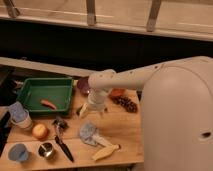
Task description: Wipe purple bowl with towel
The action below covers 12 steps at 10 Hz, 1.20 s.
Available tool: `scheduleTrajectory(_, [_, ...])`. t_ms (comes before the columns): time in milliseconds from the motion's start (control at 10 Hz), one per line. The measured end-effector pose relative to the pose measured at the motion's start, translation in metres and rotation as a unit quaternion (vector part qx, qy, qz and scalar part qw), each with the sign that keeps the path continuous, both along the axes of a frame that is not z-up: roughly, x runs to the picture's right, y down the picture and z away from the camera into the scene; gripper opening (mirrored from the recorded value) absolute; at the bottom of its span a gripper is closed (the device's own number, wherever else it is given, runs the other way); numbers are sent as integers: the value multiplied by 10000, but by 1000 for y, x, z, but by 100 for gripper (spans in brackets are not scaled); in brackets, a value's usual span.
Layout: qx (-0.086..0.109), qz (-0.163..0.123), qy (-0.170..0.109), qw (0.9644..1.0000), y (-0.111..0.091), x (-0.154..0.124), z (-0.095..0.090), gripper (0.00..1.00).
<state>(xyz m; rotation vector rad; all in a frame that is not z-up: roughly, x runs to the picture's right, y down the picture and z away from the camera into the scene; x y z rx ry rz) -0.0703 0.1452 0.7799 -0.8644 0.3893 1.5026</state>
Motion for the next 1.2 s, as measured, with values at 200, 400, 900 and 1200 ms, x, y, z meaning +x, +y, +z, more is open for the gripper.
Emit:
scheduleTrajectory(200, [-191, -69, -107, 9997, 14, -10, 13, 72])
scheduleTrajectory(400, [-355, -115, -221, 9991, 25, -19, 18, 72])
scheduleTrajectory(900, [-840, -56, -286, 9960, 57, -31, 27, 72])
scheduleTrajectory(1200, [-1084, -172, -2, 9940, 74, -32, 35, 61])
